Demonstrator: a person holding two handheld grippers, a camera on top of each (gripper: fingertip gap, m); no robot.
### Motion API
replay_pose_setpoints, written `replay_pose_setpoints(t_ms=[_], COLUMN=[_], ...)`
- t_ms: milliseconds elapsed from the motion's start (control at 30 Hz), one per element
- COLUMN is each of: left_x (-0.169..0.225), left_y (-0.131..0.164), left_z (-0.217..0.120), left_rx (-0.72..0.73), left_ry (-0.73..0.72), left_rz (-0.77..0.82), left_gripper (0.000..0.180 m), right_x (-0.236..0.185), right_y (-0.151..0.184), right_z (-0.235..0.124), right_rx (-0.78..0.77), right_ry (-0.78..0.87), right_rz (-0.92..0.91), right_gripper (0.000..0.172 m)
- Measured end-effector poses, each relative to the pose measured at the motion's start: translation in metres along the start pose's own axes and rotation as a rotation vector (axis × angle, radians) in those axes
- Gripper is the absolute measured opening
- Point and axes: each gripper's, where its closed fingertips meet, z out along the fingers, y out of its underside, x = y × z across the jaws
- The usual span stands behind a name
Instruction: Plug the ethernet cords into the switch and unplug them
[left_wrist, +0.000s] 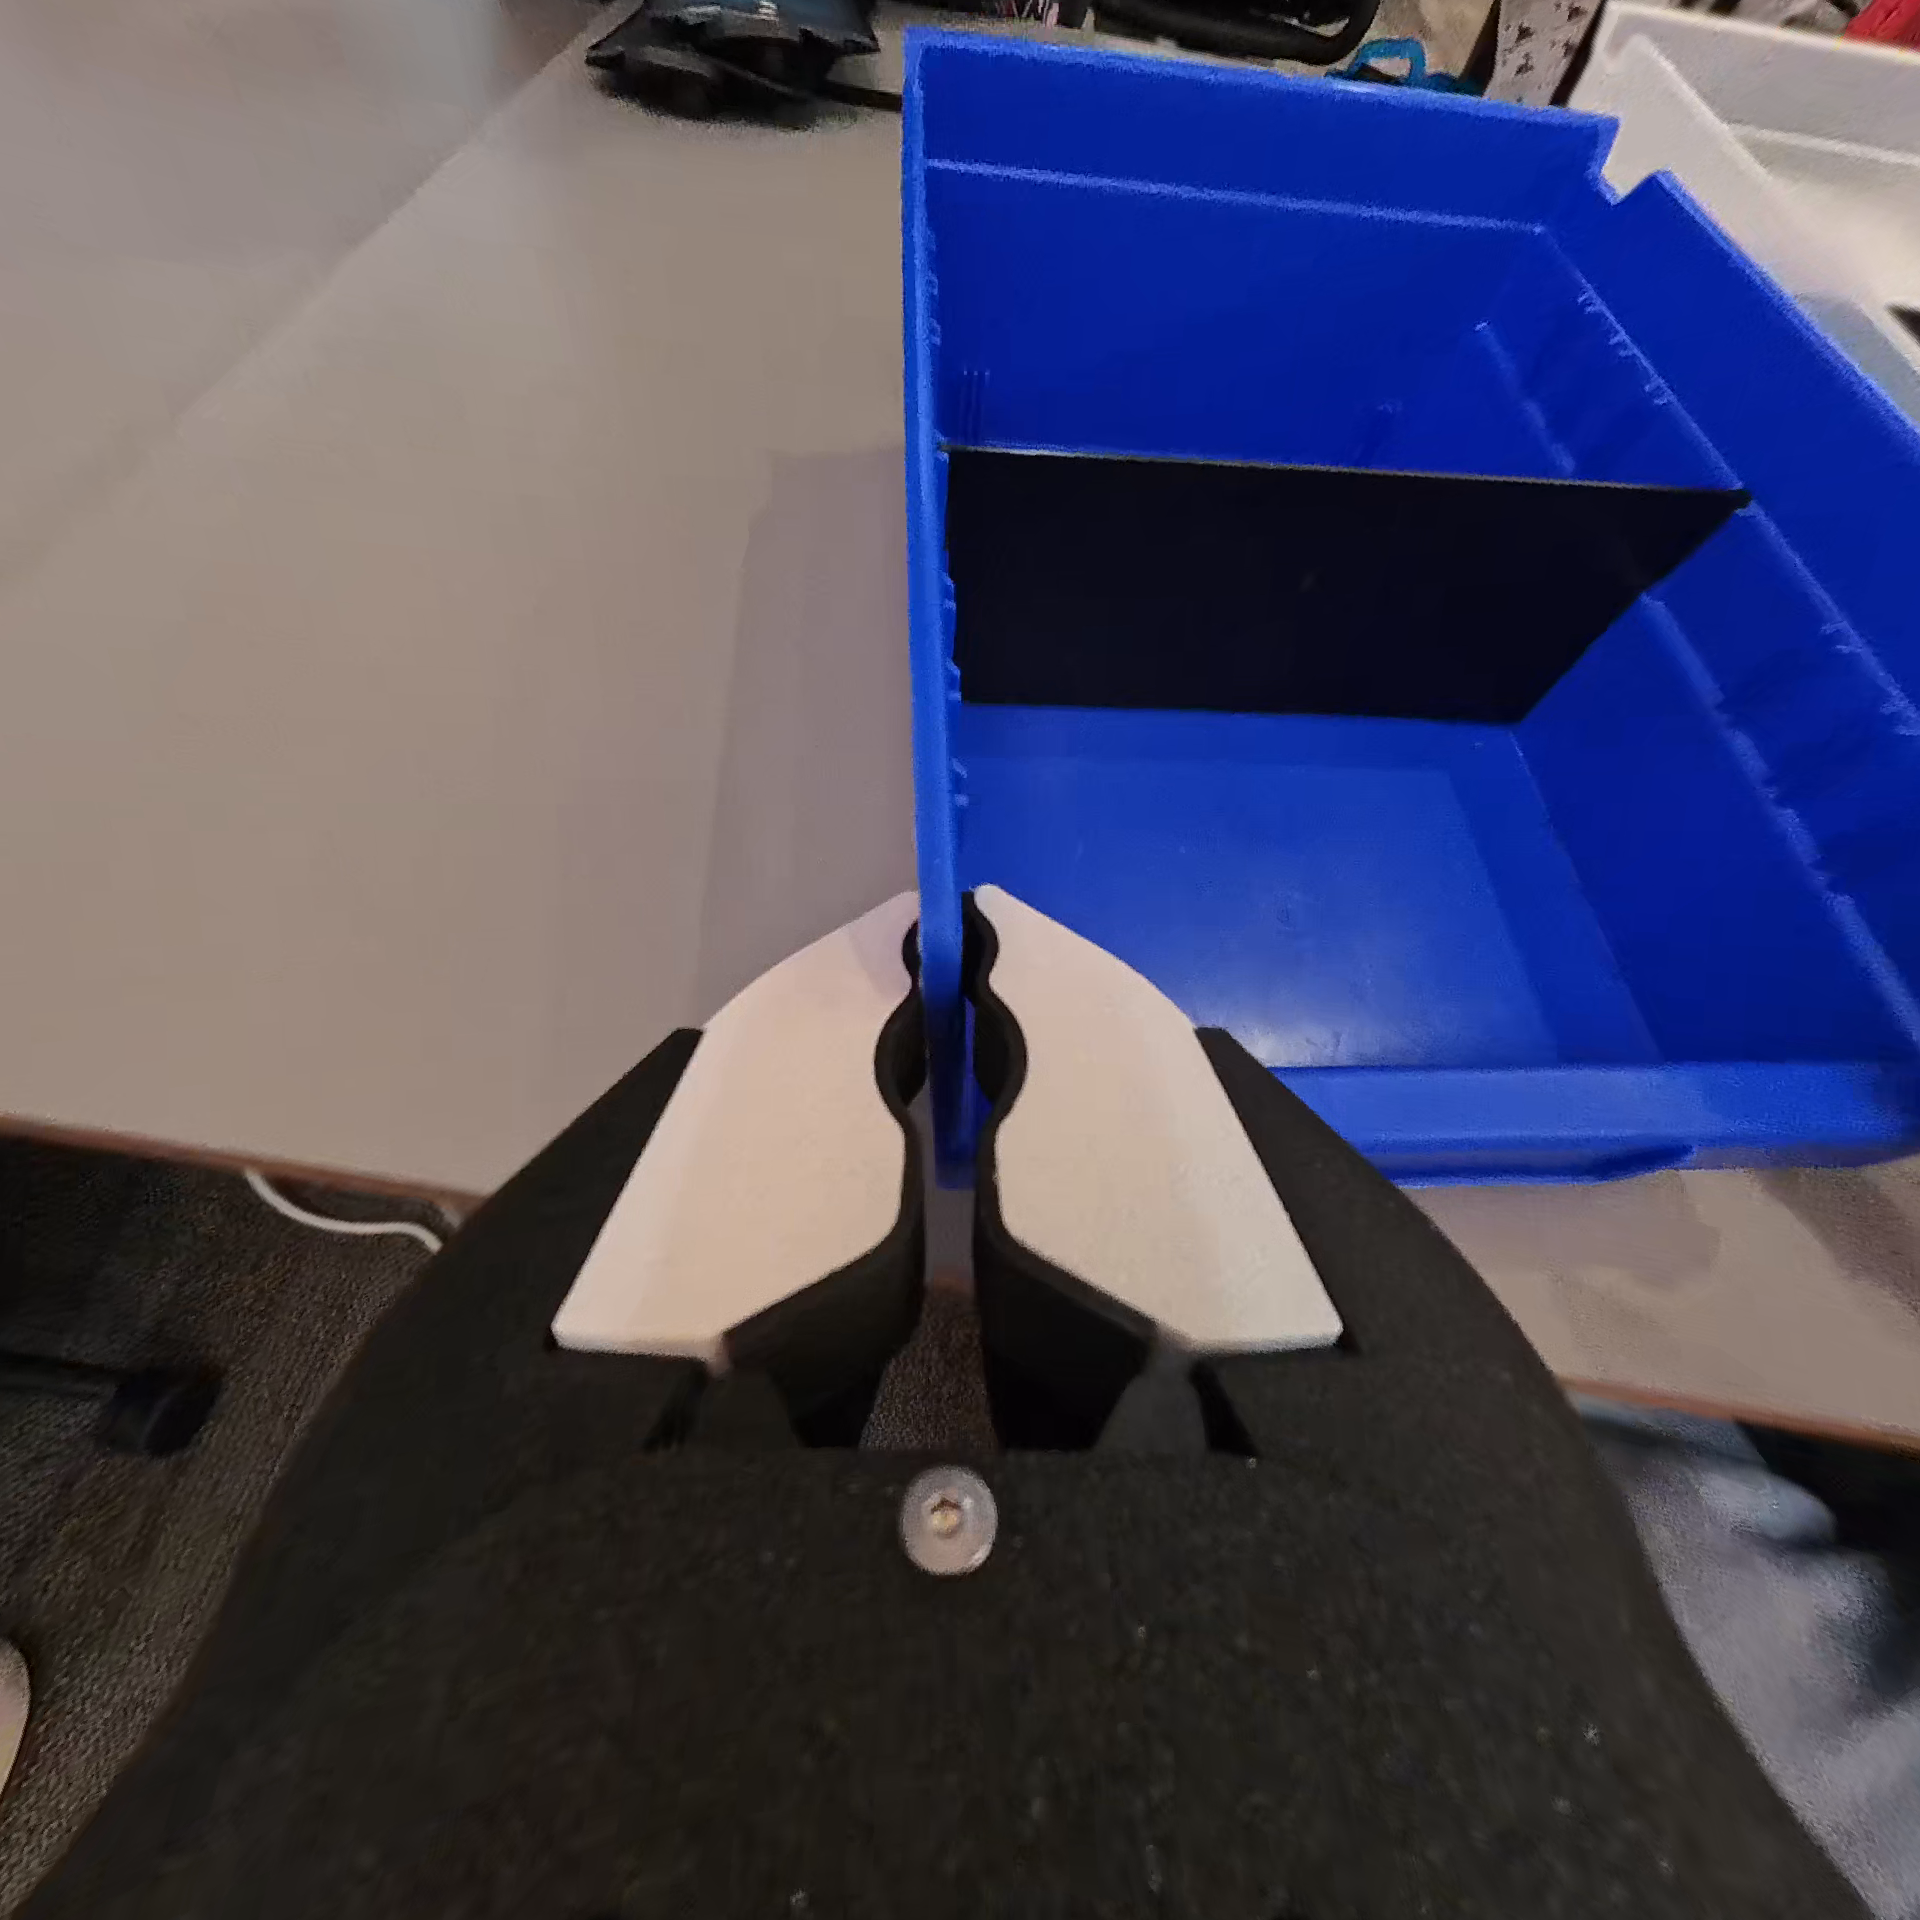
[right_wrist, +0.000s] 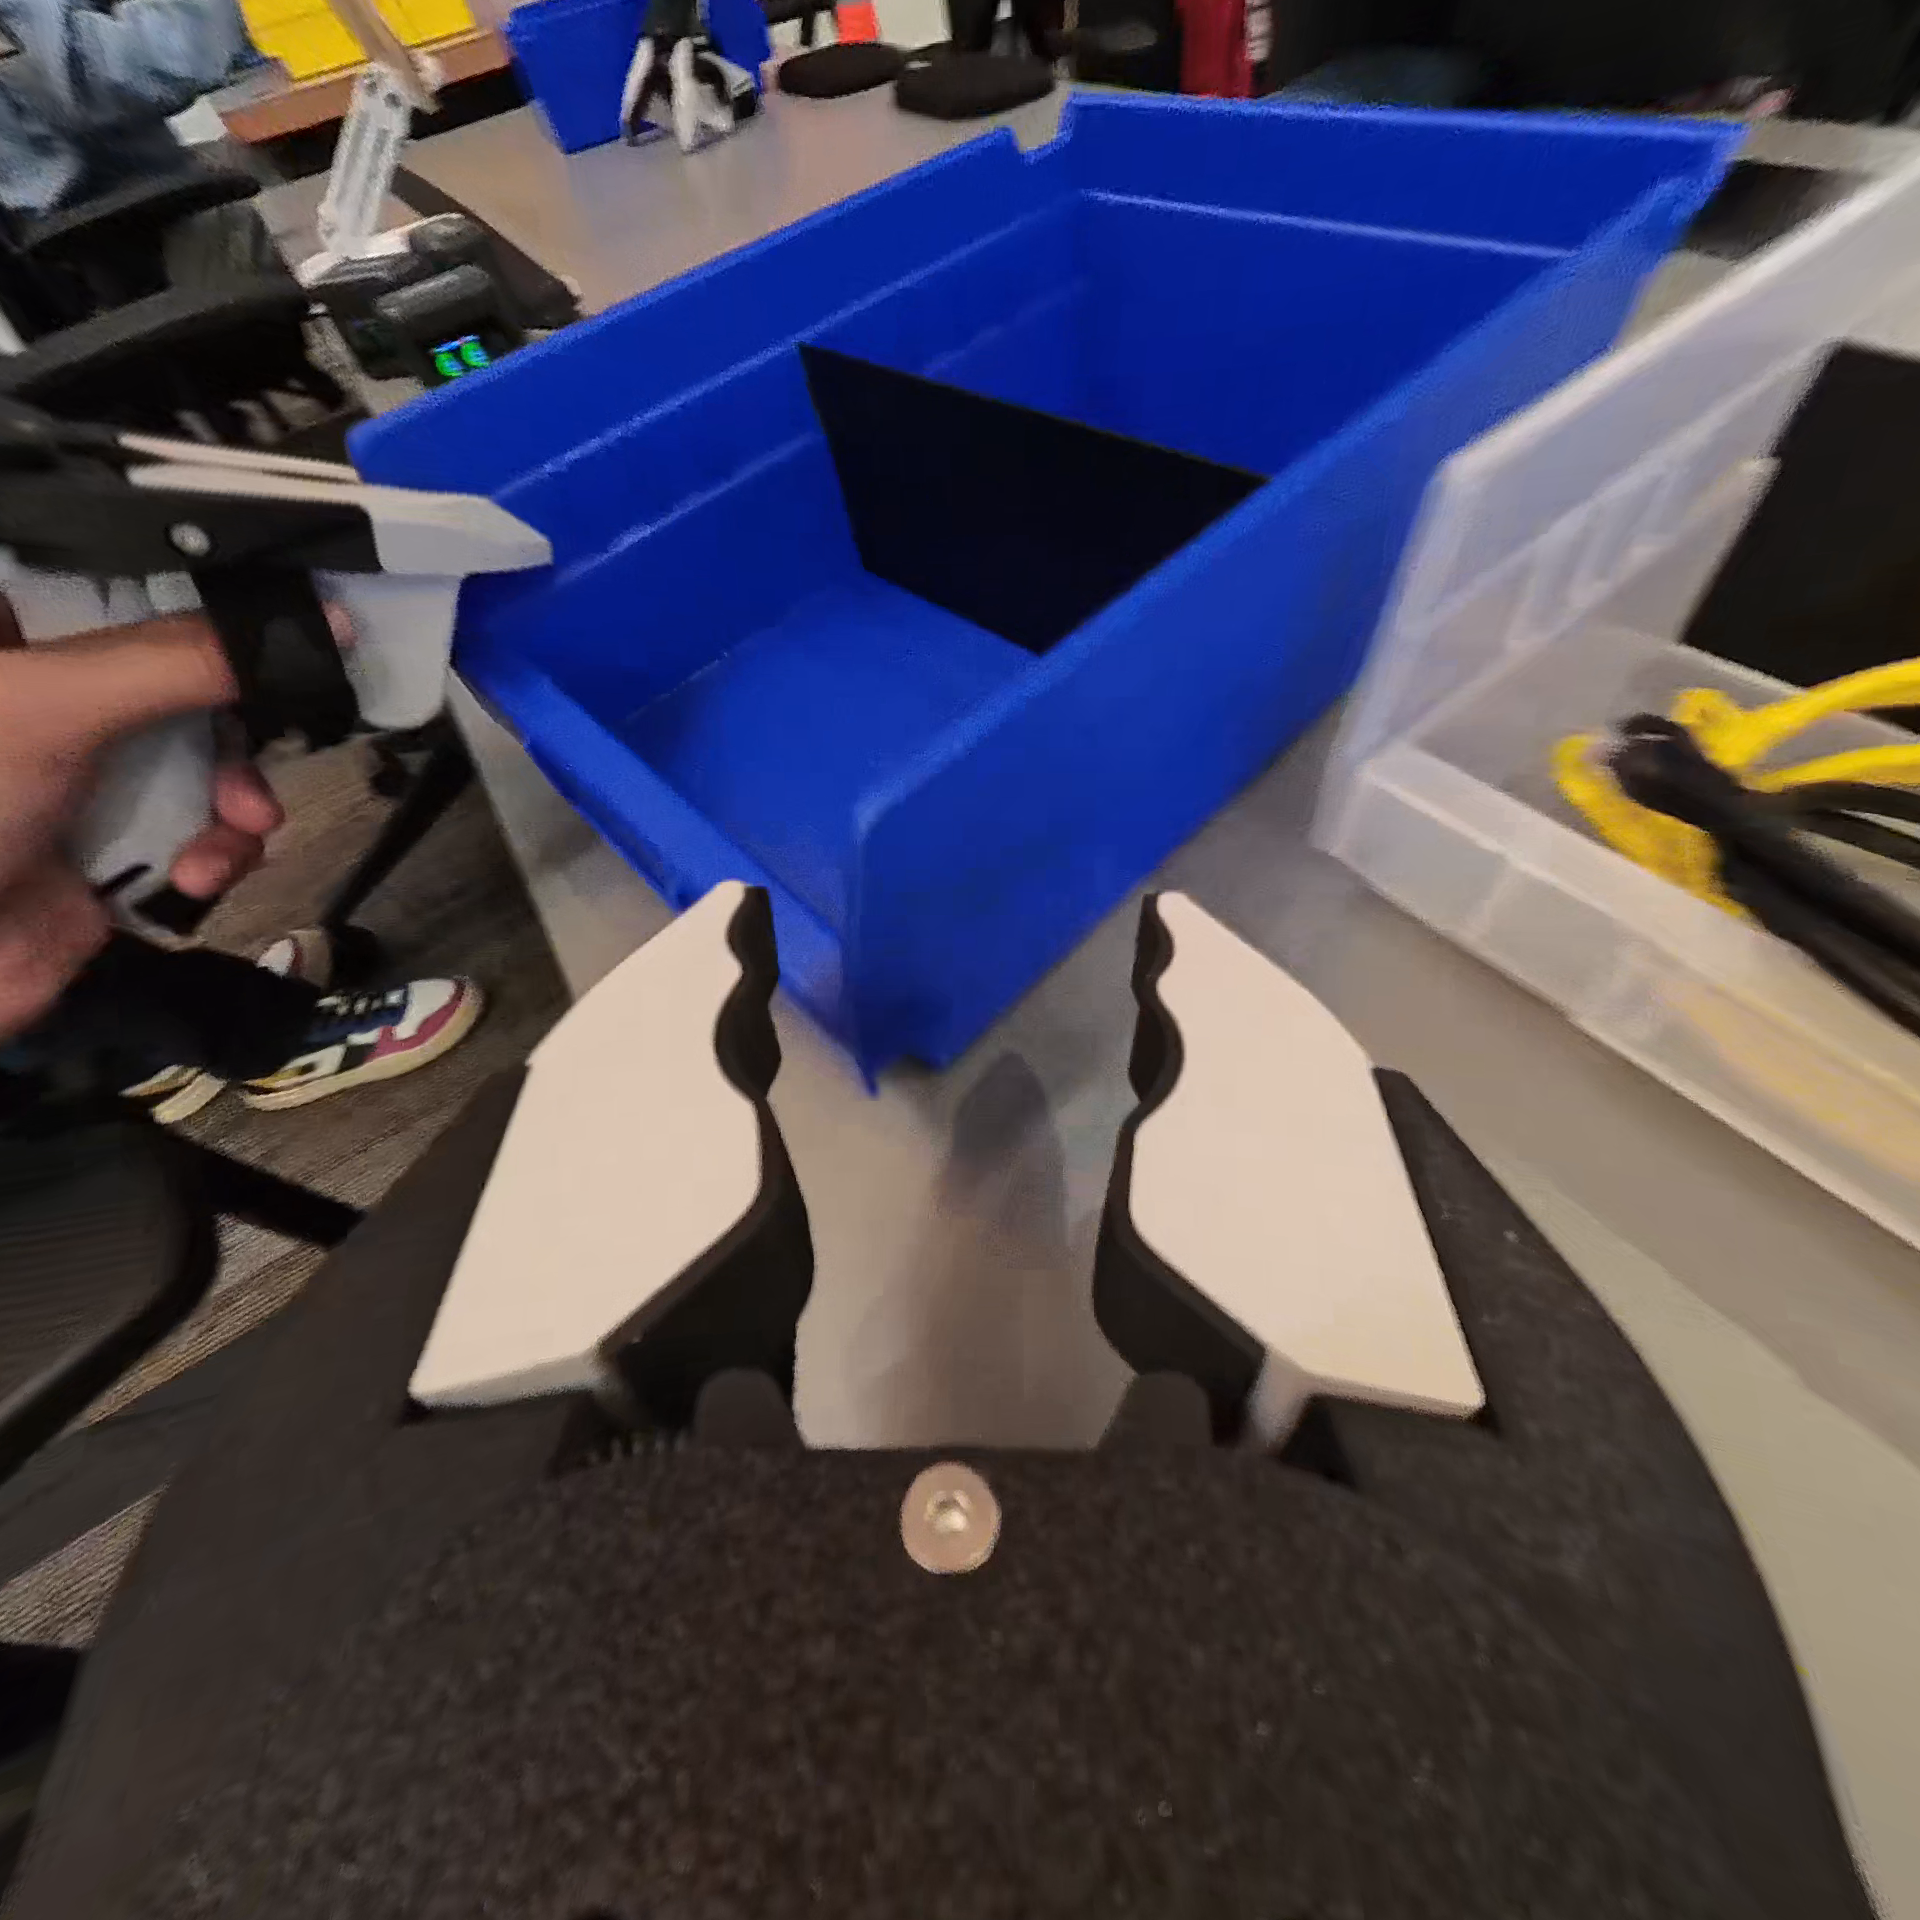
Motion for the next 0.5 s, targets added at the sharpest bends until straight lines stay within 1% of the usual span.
replay_pose_setpoints(t_ms=[67, 100, 133, 167, 200, 233, 300, 400, 500], left_x=[0.003, 0.004, 0.004, 0.003, 0.002, 0.002, 0.007, 0.013, 0.025], left_y=[0.009, 0.013, 0.016, 0.019, 0.022, 0.024, 0.026, 0.011, -0.017], left_z=[-0.015, -0.022, -0.028, -0.034, -0.039, -0.044, -0.052, -0.068, -0.086], left_rx=[0.01, 0.015, 0.017, 0.02, 0.023, 0.024, 0.021, 0.069, 0.158], left_ry=[-0.001, -0.006, -0.015, -0.025, -0.034, -0.044, -0.061, -0.142, -0.187], left_rz=[-0.002, 0.001, 0.011, 0.015, 0.014, 0.016, 0.05, 0.158, 0.226], left_gripper=[0.003, 0.003, 0.004, 0.004, 0.004, 0.004, 0.005, 0.005, 0.005], right_x=[-0.017, -0.018, -0.017, -0.016, -0.017, -0.019, -0.015, -0.012, -0.007], right_y=[0.003, 0.004, 0.005, 0.004, 0.005, 0.004, 0.004, -0.003, -0.028], right_z=[0.01, 0.013, 0.014, 0.014, 0.012, 0.01, 0.006, 0.001, -0.011], right_rx=[-0.008, -0.012, -0.013, -0.01, -0.017, -0.017, -0.035, -0.033, 0.036], right_ry=[-0.03, -0.007, 0.029, 0.053, 0.049, 0.044, 0.092, 0.149, 0.17], right_rz=[-0.012, -0.023, -0.042, -0.053, -0.051, -0.025, -0.008, -0.013, -0.021], right_gripper=[0.066, 0.067, 0.062, 0.051, 0.047, 0.039, 0.027, 0.017, 0.013])
